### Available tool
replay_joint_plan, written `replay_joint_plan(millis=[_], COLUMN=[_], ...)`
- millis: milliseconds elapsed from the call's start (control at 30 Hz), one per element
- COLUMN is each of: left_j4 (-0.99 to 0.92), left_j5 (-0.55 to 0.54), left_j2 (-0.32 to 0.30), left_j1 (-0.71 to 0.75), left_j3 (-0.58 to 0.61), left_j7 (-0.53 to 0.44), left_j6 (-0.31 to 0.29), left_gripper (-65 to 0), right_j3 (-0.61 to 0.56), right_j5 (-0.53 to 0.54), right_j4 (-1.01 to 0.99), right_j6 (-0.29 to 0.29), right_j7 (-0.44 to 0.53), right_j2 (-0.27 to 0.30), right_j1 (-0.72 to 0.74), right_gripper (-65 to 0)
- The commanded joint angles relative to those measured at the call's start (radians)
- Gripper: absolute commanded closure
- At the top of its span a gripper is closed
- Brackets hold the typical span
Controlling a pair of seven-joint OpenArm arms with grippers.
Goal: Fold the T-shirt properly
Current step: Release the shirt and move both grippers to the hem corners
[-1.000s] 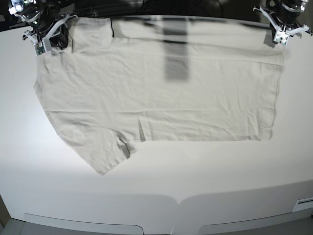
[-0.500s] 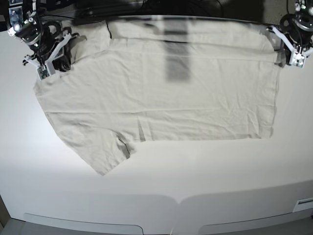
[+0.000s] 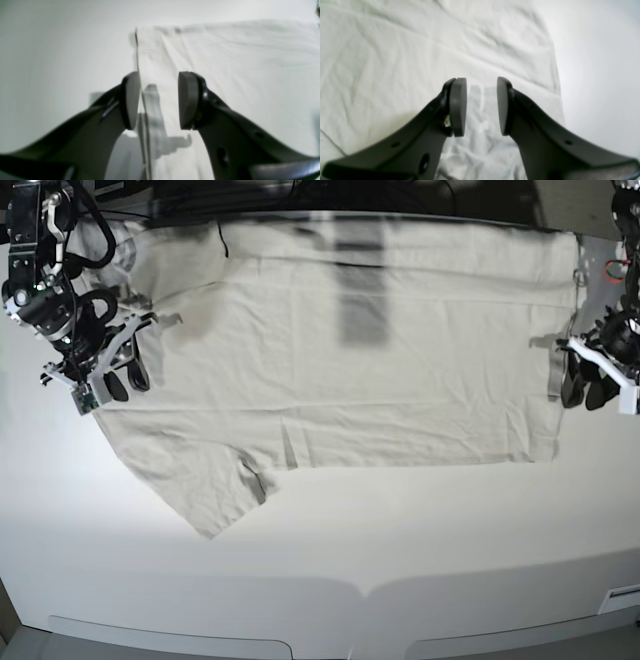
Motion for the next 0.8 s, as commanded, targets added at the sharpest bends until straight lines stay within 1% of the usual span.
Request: replay_joint_plan(millis=[0,67,167,233,300,367,467,533,600,700,767], left_j4=[-0.039,-0.168,-0.369,-0.502,-0.626,-0.742,-0.893,-0.974,-1.029,-1.051,-1.051], left_j5=[-0.019,-0.045,-0.055,-0.053,-0.014,0.055,0.187,0.267,0.311,0.313,0.312], left_j2=[-0.017,-0.017,-0.017,-0.017,-0.018,-0.017,-0.017,-0.017,-0.017,-0.016,-0.016], left_j1=[-0.048,-0.144,-0.292,-0.391,-0.480,-0.561,-0.654,-0.695,-0.718,-0.716,-0.713], left_j3=[-0.005,-0.005,-0.003,-0.003,-0.003,-0.003,-0.003,-0.003,-0.003,-0.002,-0.002], left_j7=[-0.012,-0.006,0.023,0.053,0.052,0.036,-0.026,-0.071,-0.094,-0.070,-0.024], left_j6=[-0.023,-0.084,-0.183,-0.183,-0.183,-0.183,-0.183,-0.183,-0.183,-0.183,-0.183], left_gripper=[-25.2,-25.2,-25.2,-25.2,-25.2,-25.2,-25.2,-25.2,-25.2,-25.1,-25.1], right_j3=[0.009,0.007,0.006,0.006,0.006,0.006,0.006,0.007,0.007,0.007,0.007], right_j5=[0.007,0.008,0.047,0.075,0.087,0.086,0.086,0.085,0.085,0.085,0.085], right_j4=[0.017,0.017,0.017,0.017,0.017,0.017,0.017,0.017,0.017,0.017,0.017], right_j6=[-0.002,0.000,0.000,0.000,0.000,0.000,0.000,0.000,0.000,0.000,-0.001], right_j7=[0.023,0.002,-0.080,-0.126,-0.138,-0.138,-0.138,-0.139,-0.140,-0.139,-0.140], right_j2=[0.016,0.016,0.017,0.017,0.017,0.017,0.017,0.017,0.017,0.017,0.017], right_j1=[0.016,0.035,0.058,0.071,0.074,0.074,0.074,0.074,0.074,0.074,0.081], right_gripper=[-21.2,-21.1,-21.1,-21.1,-21.1,-21.1,-21.1,-21.1,-21.1,-21.1,-21.1])
